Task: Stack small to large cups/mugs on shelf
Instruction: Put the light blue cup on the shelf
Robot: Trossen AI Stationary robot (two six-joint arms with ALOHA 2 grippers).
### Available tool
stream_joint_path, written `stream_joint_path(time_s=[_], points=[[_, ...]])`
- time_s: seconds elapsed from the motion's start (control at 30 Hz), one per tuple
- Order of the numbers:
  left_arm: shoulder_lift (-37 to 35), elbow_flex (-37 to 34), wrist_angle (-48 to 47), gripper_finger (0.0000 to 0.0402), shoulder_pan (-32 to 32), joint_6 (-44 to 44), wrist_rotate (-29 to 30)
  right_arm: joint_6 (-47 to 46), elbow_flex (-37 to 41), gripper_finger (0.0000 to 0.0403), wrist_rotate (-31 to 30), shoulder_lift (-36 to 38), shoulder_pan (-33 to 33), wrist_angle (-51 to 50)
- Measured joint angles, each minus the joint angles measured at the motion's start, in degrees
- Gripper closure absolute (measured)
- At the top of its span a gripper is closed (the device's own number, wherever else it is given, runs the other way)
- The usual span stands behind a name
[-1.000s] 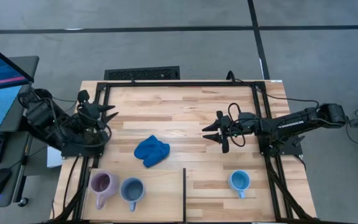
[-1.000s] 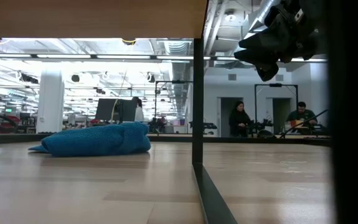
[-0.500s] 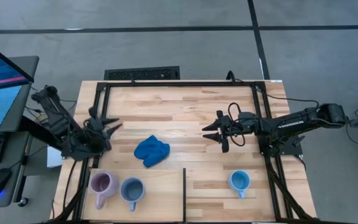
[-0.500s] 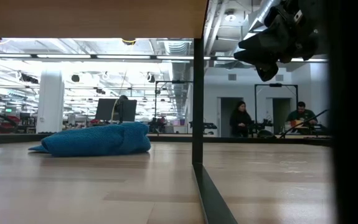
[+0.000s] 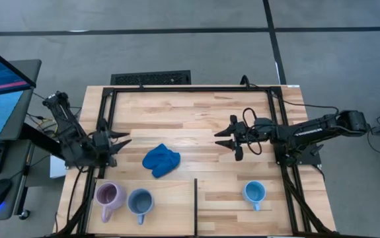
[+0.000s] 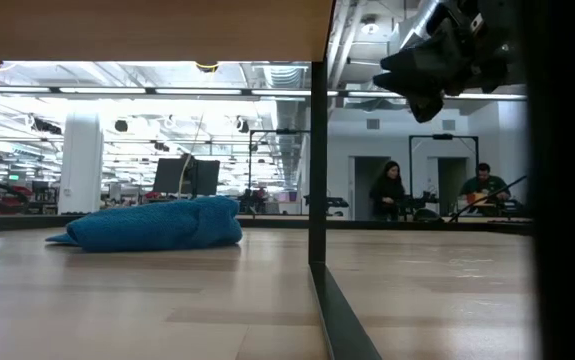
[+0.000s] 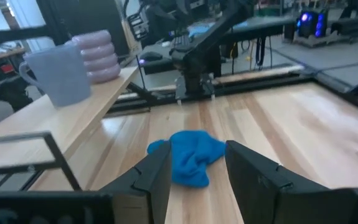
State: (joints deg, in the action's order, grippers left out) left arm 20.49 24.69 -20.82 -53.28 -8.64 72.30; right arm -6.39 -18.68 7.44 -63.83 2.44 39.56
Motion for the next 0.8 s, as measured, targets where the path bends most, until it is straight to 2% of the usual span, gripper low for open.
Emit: stream_joint_path(time_s=[0.1,0.2,0.33,0.43,0.63,0.7,0.8], points=[[0.00,0.00,6.18,0.0293,0.00,7.73,0.01,-0.02,0.00,0.0232,0.00,-0.01,0.48,0.23],[0.00,0.00,6.29,0.0293,0.09,9.94,-0.44,-0.02,0.00,0.0232,0.00,-0.02,0.72,0.15],[-0.30,0.00,6.57,0.0293,0.19,14.96,-11.42,-0.02,0.00,0.0232,0.00,-0.02,0.72,-0.07],[-1.91,0.00,10.42,0.0293,1.63,19.82,-15.47,-0.02,0.00,0.0232,0.00,-0.02,0.72,-0.07],[-7.72,0.02,12.26,0.0293,9.66,24.63,-25.25,-0.02,0.00,0.0232,0.00,-0.02,0.72,-0.07],[-8.68,0.02,12.46,0.0293,13.32,25.17,-26.30,-0.03,0.00,0.0232,0.00,-0.02,0.72,-0.07],[-8.62,-0.01,12.87,0.0293,19.36,25.23,-31.85,-0.05,0.00,0.0232,0.00,-0.02,0.72,-0.07]])
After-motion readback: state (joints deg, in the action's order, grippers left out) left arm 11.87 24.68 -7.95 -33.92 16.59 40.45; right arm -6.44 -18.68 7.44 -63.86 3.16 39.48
